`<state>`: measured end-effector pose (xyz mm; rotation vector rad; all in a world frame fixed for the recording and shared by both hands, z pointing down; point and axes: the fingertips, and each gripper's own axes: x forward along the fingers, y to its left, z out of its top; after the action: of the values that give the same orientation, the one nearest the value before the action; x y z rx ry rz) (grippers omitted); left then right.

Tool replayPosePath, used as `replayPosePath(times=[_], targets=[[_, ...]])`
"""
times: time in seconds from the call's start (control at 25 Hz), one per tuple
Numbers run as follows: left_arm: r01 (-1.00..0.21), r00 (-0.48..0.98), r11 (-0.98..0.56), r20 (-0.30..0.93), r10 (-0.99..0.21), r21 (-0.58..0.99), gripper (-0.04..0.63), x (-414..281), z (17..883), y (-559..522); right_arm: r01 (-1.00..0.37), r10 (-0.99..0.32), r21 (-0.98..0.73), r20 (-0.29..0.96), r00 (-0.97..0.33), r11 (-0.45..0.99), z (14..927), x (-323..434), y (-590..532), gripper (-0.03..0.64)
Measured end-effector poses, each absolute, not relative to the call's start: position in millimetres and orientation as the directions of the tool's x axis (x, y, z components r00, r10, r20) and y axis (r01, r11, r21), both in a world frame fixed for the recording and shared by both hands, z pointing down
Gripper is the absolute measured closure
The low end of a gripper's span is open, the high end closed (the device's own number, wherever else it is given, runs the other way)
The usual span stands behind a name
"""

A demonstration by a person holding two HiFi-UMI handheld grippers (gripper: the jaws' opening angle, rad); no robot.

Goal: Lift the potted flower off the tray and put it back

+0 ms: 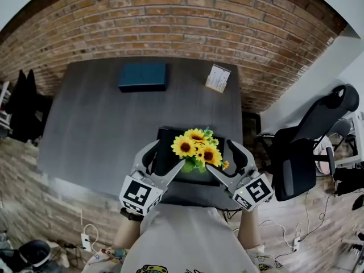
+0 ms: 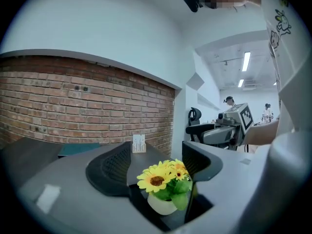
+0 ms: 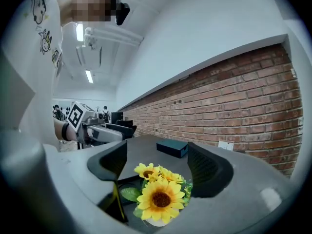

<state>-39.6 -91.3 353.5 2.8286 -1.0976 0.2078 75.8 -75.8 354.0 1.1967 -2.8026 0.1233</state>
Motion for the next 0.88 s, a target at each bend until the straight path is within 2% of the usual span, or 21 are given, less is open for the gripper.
replayPosePath(times=[0.2,0.4,0.52,0.88], targets=[[-0.689,0.724,-0.719,0.140,-0.675,0.098,0.360,-42.8,342.7,-85.3,-0.712,-0.708,-0.041,0.077,-0.702,0.701,339.4,67.4,-71.1,0.320],[-0.696,0.717,-0.711,0.119,-0.686,0.100,0.443,-47.5,332.9,-82.9,-0.710,-0.708,-0.043,0.059,-0.704,0.703,334.5,61.4,-69.6,0.458],[-0.694,0.720,-0.713,0.119,-0.684,0.099,0.486,-48.8,333.5,-81.5,-0.723,-0.722,-0.055,0.038,-0.691,0.689,331.8,63.0,-69.3,0.509],[-0.696,0.718,-0.709,0.140,-0.682,0.114,0.554,-56.0,339.7,-80.3,-0.760,-0.761,-0.105,0.034,-0.648,0.642,334.7,71.2,-66.1,0.612]])
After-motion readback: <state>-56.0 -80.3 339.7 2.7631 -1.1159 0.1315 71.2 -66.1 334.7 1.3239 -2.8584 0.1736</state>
